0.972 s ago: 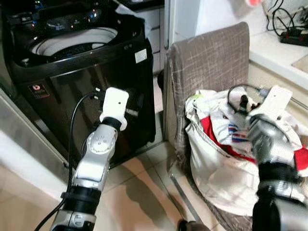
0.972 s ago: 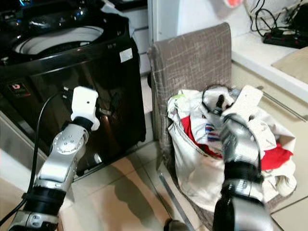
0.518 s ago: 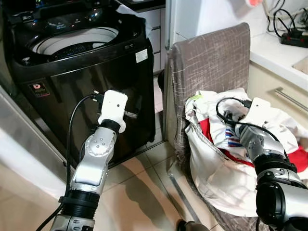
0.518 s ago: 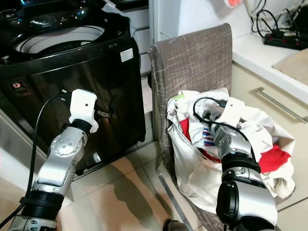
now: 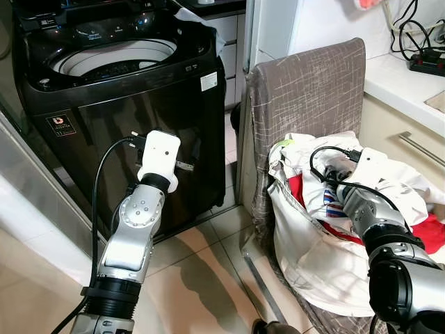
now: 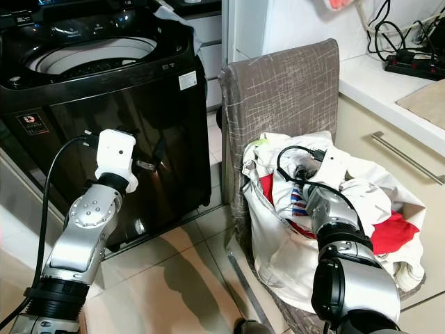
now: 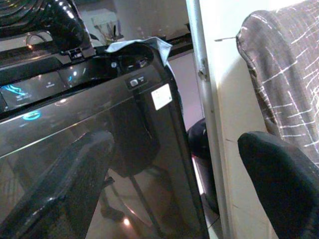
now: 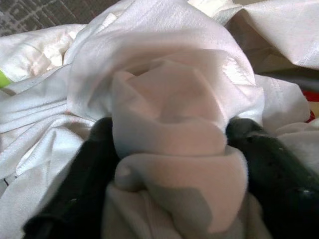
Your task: Clothes washing
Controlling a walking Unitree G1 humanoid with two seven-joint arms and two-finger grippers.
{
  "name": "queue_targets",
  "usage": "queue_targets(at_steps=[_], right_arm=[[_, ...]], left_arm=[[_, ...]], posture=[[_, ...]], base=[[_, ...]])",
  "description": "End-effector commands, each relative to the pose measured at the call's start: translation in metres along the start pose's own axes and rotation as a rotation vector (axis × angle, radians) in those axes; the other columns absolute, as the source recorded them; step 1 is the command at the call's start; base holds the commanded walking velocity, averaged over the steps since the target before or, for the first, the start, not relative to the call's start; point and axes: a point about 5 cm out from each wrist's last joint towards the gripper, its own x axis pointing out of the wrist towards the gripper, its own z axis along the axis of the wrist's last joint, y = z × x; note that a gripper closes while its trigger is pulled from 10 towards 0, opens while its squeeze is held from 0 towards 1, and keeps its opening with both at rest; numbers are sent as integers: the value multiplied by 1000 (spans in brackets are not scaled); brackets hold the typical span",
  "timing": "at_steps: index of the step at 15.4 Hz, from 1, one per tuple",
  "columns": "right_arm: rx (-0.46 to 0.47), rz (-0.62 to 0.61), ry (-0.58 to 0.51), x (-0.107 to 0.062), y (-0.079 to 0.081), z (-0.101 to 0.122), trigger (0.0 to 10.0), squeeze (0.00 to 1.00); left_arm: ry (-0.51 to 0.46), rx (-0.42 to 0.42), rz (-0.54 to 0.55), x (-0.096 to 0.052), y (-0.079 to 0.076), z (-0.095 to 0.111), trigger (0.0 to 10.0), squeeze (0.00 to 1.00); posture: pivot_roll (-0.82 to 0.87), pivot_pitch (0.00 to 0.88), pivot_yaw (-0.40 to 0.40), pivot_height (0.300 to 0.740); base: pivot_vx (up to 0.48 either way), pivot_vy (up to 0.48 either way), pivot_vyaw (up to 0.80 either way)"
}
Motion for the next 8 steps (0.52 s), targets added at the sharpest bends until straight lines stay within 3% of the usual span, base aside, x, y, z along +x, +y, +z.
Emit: queue_targets(at_steps=[1,6,8], right_arm=[[-1,29,89,-1,7,-23,0,0],[-78,47,40,-1,9,-23,0,0],[-64,50,32,-2,10,-24,0,0]], left_arm=[[-6,11,10,0,1,3,10000,0],[-3,14,1,1,-1,2,10000,0],[-3,15,-2,1,-1,3,10000,0]], posture=[[-64,49,32,740],[-72,49,35,740],[-72,49,35,740]], base=[[0,0,0],[0,0,0],[0,0,0]])
